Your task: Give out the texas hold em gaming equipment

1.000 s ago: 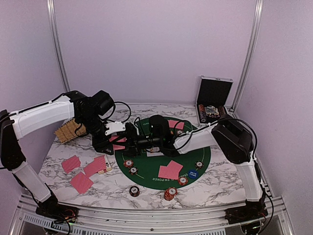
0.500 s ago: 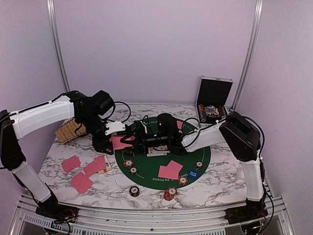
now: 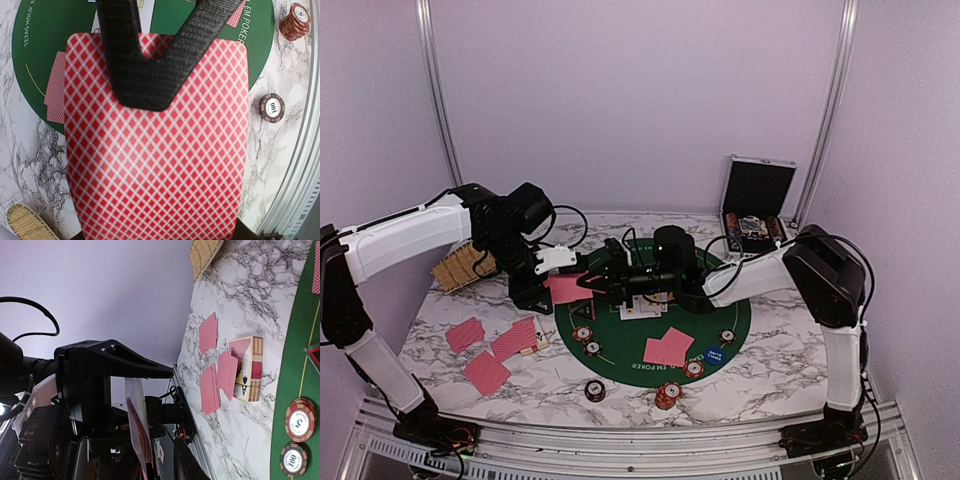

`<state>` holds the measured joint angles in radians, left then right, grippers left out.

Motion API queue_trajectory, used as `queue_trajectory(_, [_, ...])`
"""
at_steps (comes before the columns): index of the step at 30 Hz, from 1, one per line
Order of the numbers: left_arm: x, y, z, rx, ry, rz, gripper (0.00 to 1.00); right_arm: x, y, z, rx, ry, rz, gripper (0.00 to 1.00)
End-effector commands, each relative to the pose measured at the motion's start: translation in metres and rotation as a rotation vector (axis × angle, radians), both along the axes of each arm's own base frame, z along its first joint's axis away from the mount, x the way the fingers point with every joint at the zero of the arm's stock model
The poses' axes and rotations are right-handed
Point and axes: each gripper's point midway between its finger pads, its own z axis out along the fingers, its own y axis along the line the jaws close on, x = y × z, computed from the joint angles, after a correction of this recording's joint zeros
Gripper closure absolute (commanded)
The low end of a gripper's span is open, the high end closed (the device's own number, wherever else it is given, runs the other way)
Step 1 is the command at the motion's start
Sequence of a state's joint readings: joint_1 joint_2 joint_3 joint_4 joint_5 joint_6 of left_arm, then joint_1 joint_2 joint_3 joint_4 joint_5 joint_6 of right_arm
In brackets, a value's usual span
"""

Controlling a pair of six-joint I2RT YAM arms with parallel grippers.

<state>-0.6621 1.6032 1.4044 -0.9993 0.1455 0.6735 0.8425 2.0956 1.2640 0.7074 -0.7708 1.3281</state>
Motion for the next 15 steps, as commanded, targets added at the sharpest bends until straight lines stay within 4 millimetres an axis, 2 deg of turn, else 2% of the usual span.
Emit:
queue_trajectory(1, [-0.0010,-0.0014,0.0134,-0.026,-0.015,-0.002,0.37,-0.0006,-0.0062,0.0244,0.056,-0.020,-0.004,0.82])
queue_trajectory(9, [-0.0020,0.0004,0.0111,-0.019,-0.012,-0.002,0.37,-0.0040,-0.0111,0.0303,0.058,-0.024,-0.002,0.96])
queue_trajectory(15, [-0.0041,0.0027,0.0074,-0.009,-0.007,-0.003,0.37,-0.0051,-0.0145,0.0326,0.048,-0.030,0.002,1.00])
